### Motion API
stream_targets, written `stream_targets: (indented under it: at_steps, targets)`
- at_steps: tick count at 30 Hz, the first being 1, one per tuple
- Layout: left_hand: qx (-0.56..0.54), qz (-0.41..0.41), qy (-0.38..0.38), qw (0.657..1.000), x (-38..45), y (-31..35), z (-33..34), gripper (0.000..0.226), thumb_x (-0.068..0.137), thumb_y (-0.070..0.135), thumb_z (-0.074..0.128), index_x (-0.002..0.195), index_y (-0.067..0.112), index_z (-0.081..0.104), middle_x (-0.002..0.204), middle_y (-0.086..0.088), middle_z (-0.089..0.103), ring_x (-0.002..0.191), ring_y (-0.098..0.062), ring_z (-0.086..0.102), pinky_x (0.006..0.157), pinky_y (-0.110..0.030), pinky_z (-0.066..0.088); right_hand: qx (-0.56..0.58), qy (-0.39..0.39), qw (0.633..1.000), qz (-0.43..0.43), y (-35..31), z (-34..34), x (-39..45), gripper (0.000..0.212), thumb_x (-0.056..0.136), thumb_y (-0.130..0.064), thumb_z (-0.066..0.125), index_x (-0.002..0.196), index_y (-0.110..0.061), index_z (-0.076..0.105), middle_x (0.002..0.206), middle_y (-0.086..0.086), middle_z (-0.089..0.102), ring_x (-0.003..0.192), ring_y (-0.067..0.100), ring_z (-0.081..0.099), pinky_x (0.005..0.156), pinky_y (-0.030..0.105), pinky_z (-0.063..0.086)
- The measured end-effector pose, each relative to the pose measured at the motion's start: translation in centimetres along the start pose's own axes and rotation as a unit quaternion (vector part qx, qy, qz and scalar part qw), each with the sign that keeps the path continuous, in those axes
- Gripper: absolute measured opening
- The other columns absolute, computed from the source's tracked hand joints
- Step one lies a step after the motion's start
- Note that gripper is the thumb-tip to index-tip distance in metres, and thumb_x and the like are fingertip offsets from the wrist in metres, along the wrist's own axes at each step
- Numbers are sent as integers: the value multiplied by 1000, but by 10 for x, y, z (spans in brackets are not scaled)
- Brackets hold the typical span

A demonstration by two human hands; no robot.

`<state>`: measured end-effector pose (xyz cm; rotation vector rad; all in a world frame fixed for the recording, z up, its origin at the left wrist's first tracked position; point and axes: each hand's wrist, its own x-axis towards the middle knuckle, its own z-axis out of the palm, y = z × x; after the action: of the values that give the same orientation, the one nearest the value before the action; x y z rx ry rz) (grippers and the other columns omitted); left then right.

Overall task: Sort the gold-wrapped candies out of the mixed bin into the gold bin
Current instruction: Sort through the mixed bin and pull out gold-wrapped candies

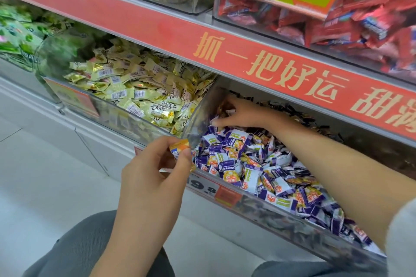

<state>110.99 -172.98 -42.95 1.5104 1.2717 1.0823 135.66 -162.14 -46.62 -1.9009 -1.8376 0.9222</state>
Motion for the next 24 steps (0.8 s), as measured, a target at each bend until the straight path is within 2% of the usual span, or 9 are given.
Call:
stream_targets:
  at_steps: [2,4,8,10,13,16,19,22,24]
  targets:
    - [3,6,-12,1000,0,1,2,13,86,26,61,74,31,64,72,9,67,63,-9,61,67,-46,54,-9,-16,1000,7,0,5,-5,47,83,-43,70,120,-27,46,105,-21,51,92,-2,50,73,14,36]
    - [8,12,-16,1000,0,2,4,12,87,27,60,76,31,64,73,10,67,65,-10,62,66,-47,55,1,2,1000,10,1,11,-9,36,83,-49,65,107,-25,54,95,-19,54,85,0,52,70,20,36]
    - [20,19,-24,999,0,3,5,11,87,28,58,78,30,64,73,12,67,65,-8,62,67,-43,55,-21,52,998,-14,-6,21,-16,18,89,-41,62,89,-23,63,78,-15,53,73,6,49,62,25,35]
    - [17,10,-23,1000,1,3,5,12,87,26,59,77,29,64,72,11,67,64,-9,62,67,-42,54,-3,31,999,-41,-16,19,-23,10,90,-31,63,81,-28,63,77,-17,57,73,2,51,66,23,38]
    - [10,-7,-27,1000,2,3,4,12,87,25,59,77,27,65,72,9,68,63,-9,63,70,-41,55,41,3,998,-55,-27,11,-40,12,91,-27,63,79,-30,65,89,-19,64,84,-7,57,78,12,40]
    - [1,-17,-34,999,3,1,3,13,88,22,60,78,27,66,71,5,67,67,-15,63,73,-47,55,69,30,995,-62,-30,4,-62,9,91,-27,62,82,-27,66,91,-24,62,81,-18,53,71,-1,35]
    - [-9,-21,-45,999,3,-2,2,14,89,22,59,79,27,67,73,0,68,73,-20,64,74,-51,55,133,59,988,-53,-31,3,-79,13,91,-27,62,80,-31,67,86,-27,63,77,-17,54,66,0,36]
    - [-48,-37,-50,997,4,1,5,16,93,19,53,82,16,64,75,-6,68,75,-23,67,70,-40,59,187,55,978,-72,-38,3,-93,12,91,-23,61,80,-27,66,69,-23,63,61,-3,55,61,10,41]
    - [-125,-82,-57,987,6,6,8,19,97,17,47,86,7,58,79,-5,71,80,-17,71,68,-26,59,249,40,962,-105,-46,2,-101,8,88,-22,61,82,-19,64,71,-18,66,67,2,60,66,13,46]
